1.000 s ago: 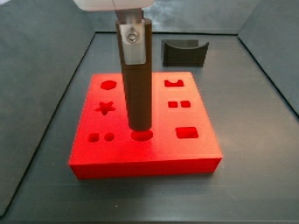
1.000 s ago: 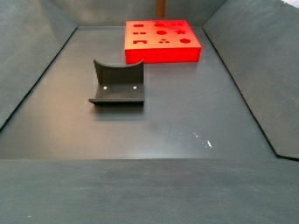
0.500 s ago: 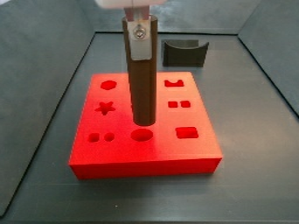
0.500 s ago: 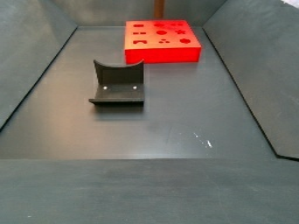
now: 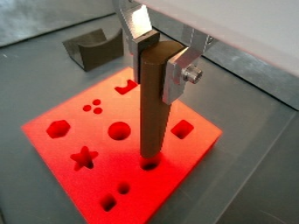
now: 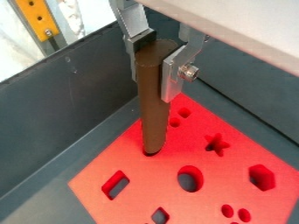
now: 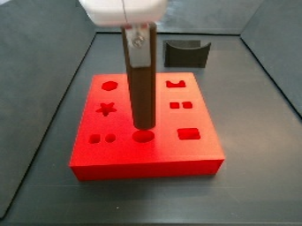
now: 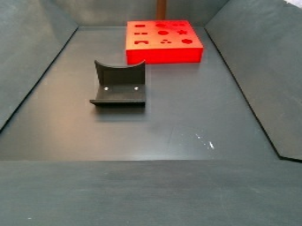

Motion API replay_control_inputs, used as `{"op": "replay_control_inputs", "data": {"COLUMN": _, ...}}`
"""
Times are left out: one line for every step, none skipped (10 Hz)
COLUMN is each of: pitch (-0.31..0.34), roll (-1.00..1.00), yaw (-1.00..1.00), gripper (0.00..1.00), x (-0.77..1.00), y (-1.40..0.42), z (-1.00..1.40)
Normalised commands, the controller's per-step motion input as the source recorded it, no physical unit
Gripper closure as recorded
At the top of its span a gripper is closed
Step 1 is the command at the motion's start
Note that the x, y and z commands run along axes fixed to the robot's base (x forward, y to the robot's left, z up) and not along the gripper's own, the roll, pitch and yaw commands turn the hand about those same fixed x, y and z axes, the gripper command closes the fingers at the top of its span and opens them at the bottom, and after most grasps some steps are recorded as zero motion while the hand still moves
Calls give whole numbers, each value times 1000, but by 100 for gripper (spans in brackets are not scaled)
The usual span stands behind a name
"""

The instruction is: Insert the oval object.

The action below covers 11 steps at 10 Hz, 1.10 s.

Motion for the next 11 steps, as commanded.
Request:
{"op": "replay_control_inputs", "data": {"pitch": 0, "roll": 0, "yaw": 0, "gripper": 100, "x": 106, "y": -77, "z": -237}}
{"op": "replay_control_inputs", "data": {"pitch": 0, "roll": 9, "yaw": 0, "gripper": 100, "x": 0, "y": 0, "z": 0}}
{"op": "replay_control_inputs", "data": {"pitch": 0, "roll": 27, "yaw": 0, "gripper": 100, "x": 0, "y": 0, "z": -86}}
{"op": "replay_control_inputs", "data": {"pitch": 0, "roll": 24, "yaw": 0, "gripper": 100, "x": 0, "y": 0, "z": -123}}
{"op": "replay_control_inputs", "data": {"pitch": 0, "roll": 30, "yaw": 0, "gripper": 100, "x": 0, "y": 0, "z": -154}}
{"op": "replay_control_inputs", "data": {"pitch": 0, "roll": 26, "yaw": 0, "gripper": 100, "x": 0, "y": 0, "z": -160}}
{"op": "replay_control_inputs", "data": {"pitch": 0, "roll": 13, "yaw": 0, "gripper": 100, "x": 46, "y": -31, "z": -200}}
{"op": "replay_control_inputs", "data": {"pitch": 0, "roll": 7, "yaw": 0, "gripper": 100, "x": 126, "y": -43, "z": -211}}
{"op": "replay_control_inputs", "data": {"pitch": 0, "roll": 17, "yaw": 0, "gripper": 100, "x": 123, "y": -14, "z": -191}}
{"op": "replay_control_inputs", "data": {"pitch": 0, "roll": 31, "yaw": 0, "gripper": 100, "x": 117, "y": -6, "z": -194}}
{"op": "replay_control_inputs", "data": {"pitch": 0, "roll": 46, "yaw": 0, "gripper": 100, "x": 77, "y": 0, "z": -197}}
